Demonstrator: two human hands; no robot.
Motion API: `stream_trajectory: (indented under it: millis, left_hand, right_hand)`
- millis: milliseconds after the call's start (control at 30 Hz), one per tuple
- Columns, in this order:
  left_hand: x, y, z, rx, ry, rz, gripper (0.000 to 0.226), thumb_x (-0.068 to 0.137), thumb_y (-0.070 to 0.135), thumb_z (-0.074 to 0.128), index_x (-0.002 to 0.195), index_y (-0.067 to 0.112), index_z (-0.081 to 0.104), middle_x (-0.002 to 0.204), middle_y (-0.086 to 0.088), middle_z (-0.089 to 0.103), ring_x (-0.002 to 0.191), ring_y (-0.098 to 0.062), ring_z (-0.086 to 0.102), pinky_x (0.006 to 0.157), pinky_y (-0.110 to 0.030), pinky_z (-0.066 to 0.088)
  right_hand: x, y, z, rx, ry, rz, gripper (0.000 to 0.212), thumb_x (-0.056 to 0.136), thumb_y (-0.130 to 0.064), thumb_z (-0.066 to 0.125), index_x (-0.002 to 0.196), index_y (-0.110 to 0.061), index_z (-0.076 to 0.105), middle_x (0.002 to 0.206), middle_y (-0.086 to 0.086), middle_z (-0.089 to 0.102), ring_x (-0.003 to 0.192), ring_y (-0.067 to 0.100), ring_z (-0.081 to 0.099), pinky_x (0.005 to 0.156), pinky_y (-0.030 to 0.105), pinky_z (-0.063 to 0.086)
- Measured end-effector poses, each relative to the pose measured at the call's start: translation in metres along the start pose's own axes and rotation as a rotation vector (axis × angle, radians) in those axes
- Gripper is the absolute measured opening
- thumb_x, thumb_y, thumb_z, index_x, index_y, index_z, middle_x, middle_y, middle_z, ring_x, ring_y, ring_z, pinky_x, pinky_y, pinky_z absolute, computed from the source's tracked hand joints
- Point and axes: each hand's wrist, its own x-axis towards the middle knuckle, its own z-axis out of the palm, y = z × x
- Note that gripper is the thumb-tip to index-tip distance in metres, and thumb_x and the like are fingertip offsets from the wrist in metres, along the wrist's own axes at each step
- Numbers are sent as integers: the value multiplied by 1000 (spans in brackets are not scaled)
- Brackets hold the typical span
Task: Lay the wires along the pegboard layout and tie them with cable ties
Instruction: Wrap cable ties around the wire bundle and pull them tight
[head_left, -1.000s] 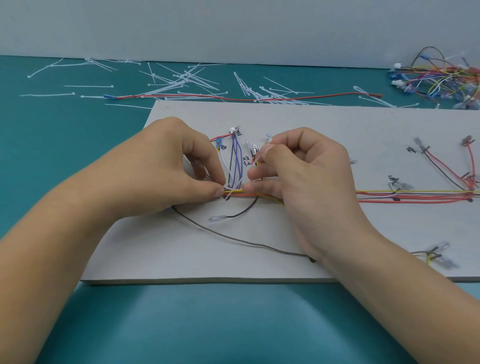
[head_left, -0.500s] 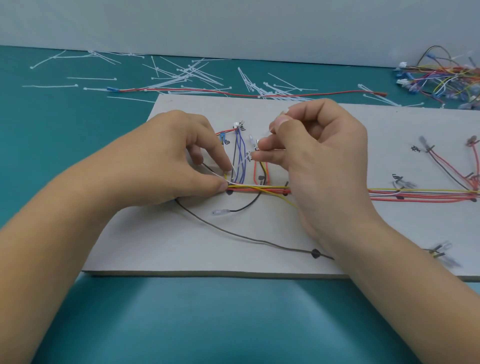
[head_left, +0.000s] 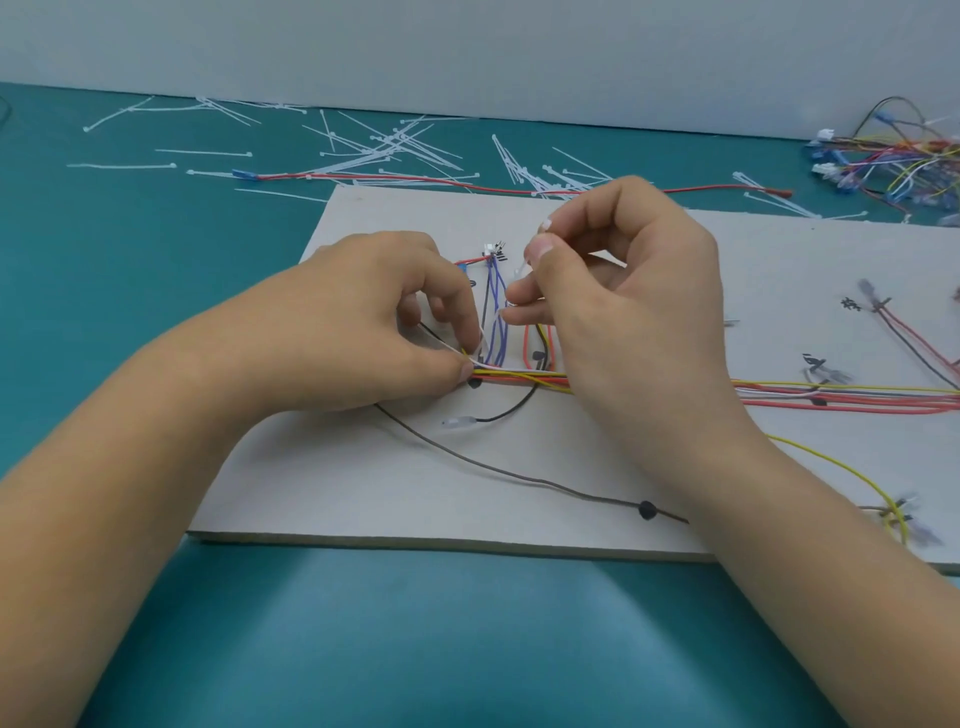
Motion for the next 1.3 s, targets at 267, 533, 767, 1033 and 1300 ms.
stream_trajectory:
  millis: [267, 533, 767, 1033, 1300]
  left_hand:
    - [1, -3, 0, -19, 22, -2, 33, 63, 53, 73, 94, 45, 68, 97, 17, 63, 86, -7, 61, 76, -35, 57]
    - [1, -9, -6, 16, 31, -33, 29, 67, 55, 82, 88, 36, 72, 83, 11, 68, 76, -4, 62, 70, -33, 55]
    - [1, -8, -7, 9, 40, -29, 24, 66, 53, 84, 79, 34, 75, 76, 7, 68, 75, -8, 61, 71, -35, 56]
    - [2, -8, -6, -10, 30, -23, 24, 65, 55, 82, 82, 38, 76, 78, 15, 69, 76, -5, 63, 70, -33, 55]
    - [2, -7, -7, 9, 2, 6, 18, 69, 51, 80, 79, 36, 78, 80, 25, 68, 76, 1, 63, 65, -29, 50]
  right_hand:
    - [3, 4, -1, -105, -42, -31, 13, 95, -5, 63, 88, -14, 58, 78, -2, 63, 66, 16, 74, 61, 42, 63]
    - [2, 6, 1, -138, -157, -19, 18, 96, -5, 59, 86, -20, 54, 85, 8, 70, 71, 15, 75, 68, 49, 62]
    - [1, 8, 3, -185, -235, -84, 18, 96, -6, 56, 89, -22, 51, 82, 3, 72, 73, 17, 74, 69, 51, 60]
    - [3, 8, 0, -243, -240, -106, 20, 96, -6, 54, 89, -24, 50, 80, 1, 70, 74, 19, 71, 70, 50, 59]
    - [8, 3, -5, -274, -248, -193, 12, 96, -1, 52, 96, -12, 51, 84, 3, 67, 78, 26, 66, 71, 50, 56]
